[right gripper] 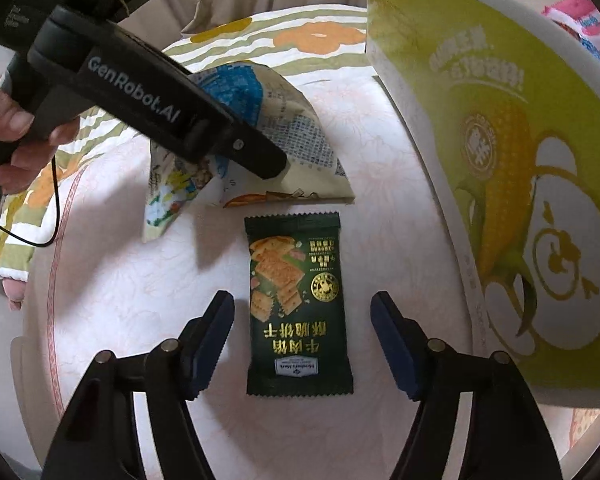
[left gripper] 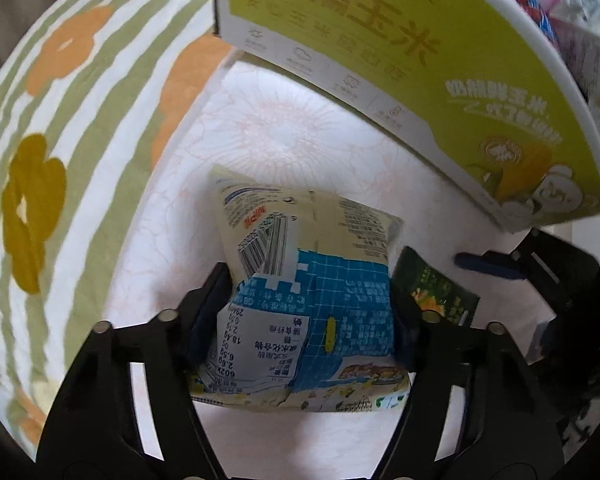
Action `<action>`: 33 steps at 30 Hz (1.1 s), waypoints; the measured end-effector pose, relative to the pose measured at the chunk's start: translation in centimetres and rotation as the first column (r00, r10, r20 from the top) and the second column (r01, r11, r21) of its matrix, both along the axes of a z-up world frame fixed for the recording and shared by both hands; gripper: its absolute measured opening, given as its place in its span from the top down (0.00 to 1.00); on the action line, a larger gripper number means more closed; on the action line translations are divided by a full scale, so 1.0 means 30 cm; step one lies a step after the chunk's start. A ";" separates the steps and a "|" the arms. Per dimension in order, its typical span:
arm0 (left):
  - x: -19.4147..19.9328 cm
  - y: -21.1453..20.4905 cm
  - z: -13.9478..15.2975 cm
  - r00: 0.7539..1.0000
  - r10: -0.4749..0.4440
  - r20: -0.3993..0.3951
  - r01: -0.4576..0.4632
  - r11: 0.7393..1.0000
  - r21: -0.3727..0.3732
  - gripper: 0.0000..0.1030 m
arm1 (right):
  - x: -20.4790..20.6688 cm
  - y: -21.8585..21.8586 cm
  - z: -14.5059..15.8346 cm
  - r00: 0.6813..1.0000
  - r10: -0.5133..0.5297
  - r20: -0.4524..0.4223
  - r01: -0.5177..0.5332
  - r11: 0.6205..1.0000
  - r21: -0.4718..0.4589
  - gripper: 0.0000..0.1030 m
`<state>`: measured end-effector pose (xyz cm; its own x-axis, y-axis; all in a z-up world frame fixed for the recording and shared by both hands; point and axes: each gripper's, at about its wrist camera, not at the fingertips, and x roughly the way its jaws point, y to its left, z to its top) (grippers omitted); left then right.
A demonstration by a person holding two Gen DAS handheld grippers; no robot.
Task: Organize snacks
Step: 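Grasp the blue-white milk bag with the left tool while the right tool grasps the green cracker packet, then carry both items into the yellow box and open both tools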
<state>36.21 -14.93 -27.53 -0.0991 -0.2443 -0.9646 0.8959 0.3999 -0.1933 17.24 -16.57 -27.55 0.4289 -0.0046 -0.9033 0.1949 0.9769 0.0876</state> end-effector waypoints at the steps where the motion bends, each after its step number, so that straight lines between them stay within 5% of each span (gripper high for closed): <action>1: -0.002 0.009 0.004 1.000 0.013 -0.001 -0.013 1.000 -0.007 0.41 | 0.003 0.001 -0.001 1.000 -0.001 0.002 0.001 1.000 -0.005 0.38; 13: -0.092 0.203 0.079 0.970 0.231 0.071 -0.224 0.971 -0.086 0.45 | 0.036 0.003 -0.022 0.999 0.042 0.013 -0.042 0.998 -0.041 0.44; 17: -0.134 0.273 0.094 0.943 0.324 0.081 -0.316 0.944 -0.099 0.45 | 0.013 0.038 -0.019 0.998 0.068 0.016 -0.067 0.995 -0.077 0.44; 19: -0.153 0.297 0.094 0.929 0.361 0.080 -0.353 0.930 -0.099 0.45 | 0.011 0.053 -0.015 0.996 0.089 0.024 -0.087 0.992 -0.095 0.60; 24: -0.178 0.368 0.109 0.886 0.463 0.037 -0.456 0.882 -0.117 0.45 | 0.000 0.050 0.003 0.995 0.093 0.042 -0.090 0.993 -0.073 0.61; 33: -0.202 0.468 0.312 0.807 0.589 0.048 -0.566 0.794 -0.221 0.45 | -0.039 0.064 0.261 0.974 0.145 0.173 -0.133 0.988 -0.081 0.61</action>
<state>30.14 -0.88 -18.16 0.2213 -0.3980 -0.8903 0.5288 0.8160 -0.2333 16.07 -14.65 -19.72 0.5834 0.0069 -0.8122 0.0439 0.9982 0.0401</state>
